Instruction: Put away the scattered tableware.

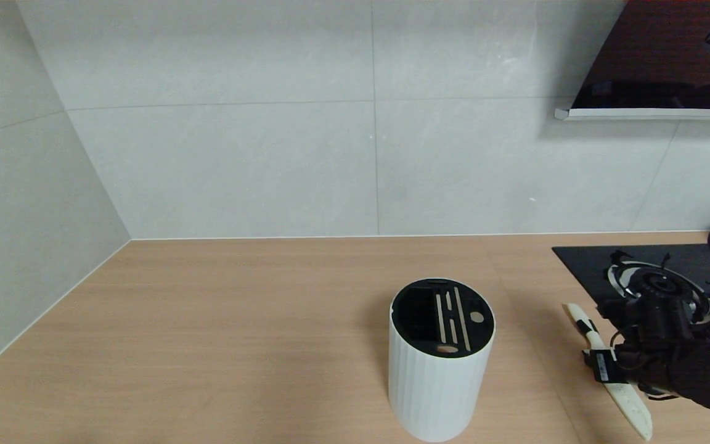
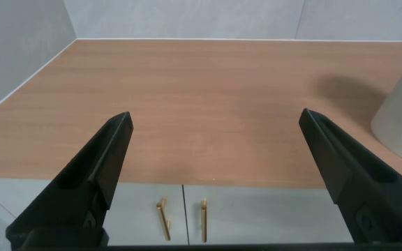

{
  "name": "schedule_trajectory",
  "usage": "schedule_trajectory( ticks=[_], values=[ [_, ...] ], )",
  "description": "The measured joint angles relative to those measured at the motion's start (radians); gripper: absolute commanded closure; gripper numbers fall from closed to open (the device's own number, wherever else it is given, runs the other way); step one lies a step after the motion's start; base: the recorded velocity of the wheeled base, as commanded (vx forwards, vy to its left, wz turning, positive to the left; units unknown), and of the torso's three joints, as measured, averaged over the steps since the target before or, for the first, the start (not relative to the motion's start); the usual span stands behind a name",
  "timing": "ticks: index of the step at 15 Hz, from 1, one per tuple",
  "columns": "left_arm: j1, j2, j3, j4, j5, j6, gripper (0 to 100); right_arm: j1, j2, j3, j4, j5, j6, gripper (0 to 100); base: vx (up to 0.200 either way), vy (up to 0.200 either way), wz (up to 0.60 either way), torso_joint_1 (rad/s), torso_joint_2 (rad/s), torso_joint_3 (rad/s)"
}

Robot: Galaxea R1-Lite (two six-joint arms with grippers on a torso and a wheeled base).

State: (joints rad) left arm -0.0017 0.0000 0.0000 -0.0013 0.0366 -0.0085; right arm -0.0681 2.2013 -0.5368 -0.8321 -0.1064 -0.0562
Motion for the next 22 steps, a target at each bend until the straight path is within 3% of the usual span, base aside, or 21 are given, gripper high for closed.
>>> schedule_trajectory(
  ticks=[6,14,20,22],
  values=[
    [0.000,0.000,0.000,0.000,0.000,0.000,0,0.000,-0.092,0.029,-0.012,0.000,0.006,100,0.000,0.000,0.00,0.000,0.00,0.000],
    [0.000,0.000,0.000,0.000,0.000,0.000,0,0.023,-0.375,0.062,-0.008,0.038,0.005,100,0.000,0.000,0.00,0.000,0.00,0.000],
    [0.001,0.000,-0.002,-0.012,-0.007,0.003,0,0.240,-0.579,-0.087,0.209,0.004,0.004,100,0.000,0.000,0.00,0.000,0.00,0.000],
    [-0.001,0.004,-0.026,-0.021,-0.067,-0.011,0,0.296,-0.615,-0.147,0.262,-0.002,0.004,100,0.000,0.000,0.00,0.000,0.00,0.000]
  ],
)
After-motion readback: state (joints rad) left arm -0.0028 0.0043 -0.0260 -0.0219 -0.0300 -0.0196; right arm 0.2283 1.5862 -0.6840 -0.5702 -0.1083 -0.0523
